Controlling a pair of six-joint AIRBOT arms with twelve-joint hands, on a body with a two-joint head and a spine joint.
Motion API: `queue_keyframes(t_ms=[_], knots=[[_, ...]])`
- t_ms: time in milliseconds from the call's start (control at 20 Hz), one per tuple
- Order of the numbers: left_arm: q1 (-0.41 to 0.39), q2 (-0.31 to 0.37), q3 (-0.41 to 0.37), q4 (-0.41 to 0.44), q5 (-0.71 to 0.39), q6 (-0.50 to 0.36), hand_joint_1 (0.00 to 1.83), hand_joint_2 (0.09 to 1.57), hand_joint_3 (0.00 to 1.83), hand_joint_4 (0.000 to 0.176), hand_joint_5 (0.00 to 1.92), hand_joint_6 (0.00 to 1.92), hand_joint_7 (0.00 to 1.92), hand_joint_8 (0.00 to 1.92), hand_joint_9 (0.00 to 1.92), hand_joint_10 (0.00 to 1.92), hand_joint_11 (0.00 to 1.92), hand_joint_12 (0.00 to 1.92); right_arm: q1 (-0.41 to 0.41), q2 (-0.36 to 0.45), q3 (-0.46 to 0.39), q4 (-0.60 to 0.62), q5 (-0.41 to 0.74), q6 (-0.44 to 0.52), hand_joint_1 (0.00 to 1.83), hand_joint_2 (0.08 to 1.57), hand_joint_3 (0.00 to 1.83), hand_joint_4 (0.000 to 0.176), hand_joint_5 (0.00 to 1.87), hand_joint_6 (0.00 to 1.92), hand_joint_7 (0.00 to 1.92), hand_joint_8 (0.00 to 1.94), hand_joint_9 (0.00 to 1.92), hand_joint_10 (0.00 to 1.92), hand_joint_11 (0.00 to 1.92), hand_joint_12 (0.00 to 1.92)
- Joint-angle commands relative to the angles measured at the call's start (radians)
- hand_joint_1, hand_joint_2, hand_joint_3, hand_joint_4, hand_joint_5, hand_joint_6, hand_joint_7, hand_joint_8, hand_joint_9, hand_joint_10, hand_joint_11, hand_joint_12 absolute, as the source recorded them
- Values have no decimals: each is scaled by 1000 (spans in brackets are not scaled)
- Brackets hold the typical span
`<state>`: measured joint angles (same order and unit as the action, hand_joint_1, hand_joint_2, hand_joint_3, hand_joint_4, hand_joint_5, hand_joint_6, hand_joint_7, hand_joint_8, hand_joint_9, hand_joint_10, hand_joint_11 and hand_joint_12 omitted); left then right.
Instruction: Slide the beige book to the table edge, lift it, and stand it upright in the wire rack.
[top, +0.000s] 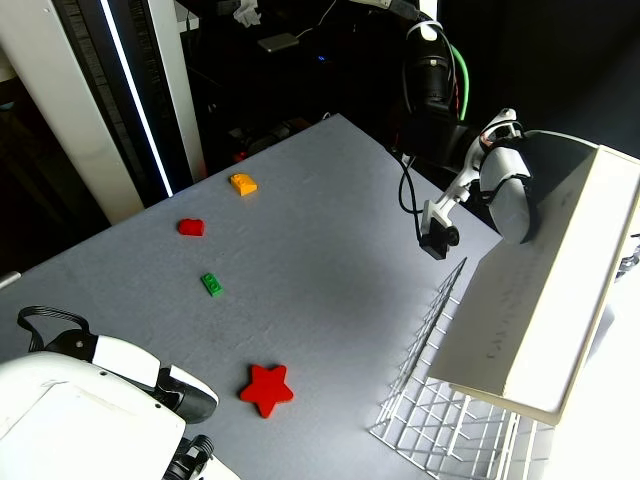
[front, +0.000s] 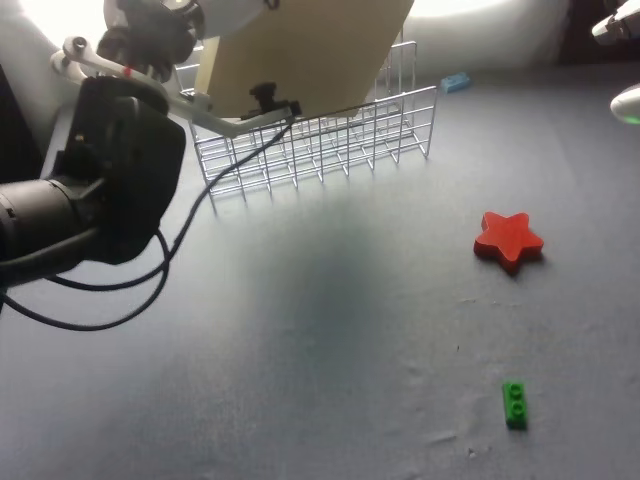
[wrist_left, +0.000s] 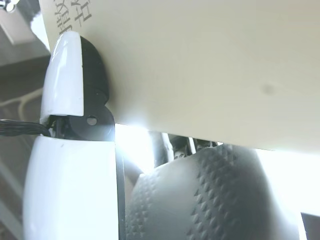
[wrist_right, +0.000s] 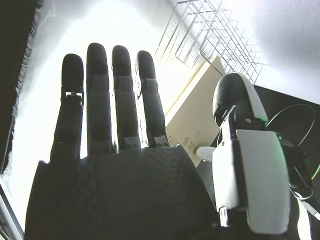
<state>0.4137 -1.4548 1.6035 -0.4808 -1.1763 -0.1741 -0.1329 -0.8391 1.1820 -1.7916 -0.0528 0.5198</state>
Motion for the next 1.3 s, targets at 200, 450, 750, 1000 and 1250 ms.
queue_keyframes(t_ms=[200, 450, 750, 1000, 1250], knots=[[6, -1, -16, 22, -145, 27, 1473, 1214, 1, 0, 725, 1286, 614, 1310, 706, 1339, 695, 1666, 17, 7, 0, -7, -33, -2, 305, 1157, 0, 0, 473, 6, 500, 6, 498, 10, 56, 1085], [15, -8, -35, 22, -145, 40, 1474, 1211, 0, 0, 738, 1282, 626, 1301, 714, 1326, 682, 1665, 16, 6, 0, -7, -25, -5, 306, 1160, 1, 0, 469, 2, 495, 5, 496, 5, 58, 1070], [20, -44, -18, -33, -139, 74, 1475, 1204, 0, 0, 752, 1264, 639, 1281, 729, 1305, 694, 1651, 19, 5, 0, -7, 1, -2, 297, 1171, 1, 0, 437, 2, 473, 4, 472, 4, 16, 1084], [30, -63, -2, -74, -128, 78, 1474, 1210, 0, 0, 742, 1254, 621, 1316, 719, 1333, 697, 1665, 18, 4, 0, -7, 1, -6, 305, 1170, 0, 0, 447, 3, 473, 2, 474, 3, 10, 1079], [30, -75, 9, -161, -124, 108, 1475, 1211, 0, 0, 746, 1262, 628, 1309, 723, 1328, 663, 1679, 16, 4, -1, -7, 22, -2, 280, 1182, 3, 0, 438, 3, 436, 0, 436, 0, 0, 1030]])
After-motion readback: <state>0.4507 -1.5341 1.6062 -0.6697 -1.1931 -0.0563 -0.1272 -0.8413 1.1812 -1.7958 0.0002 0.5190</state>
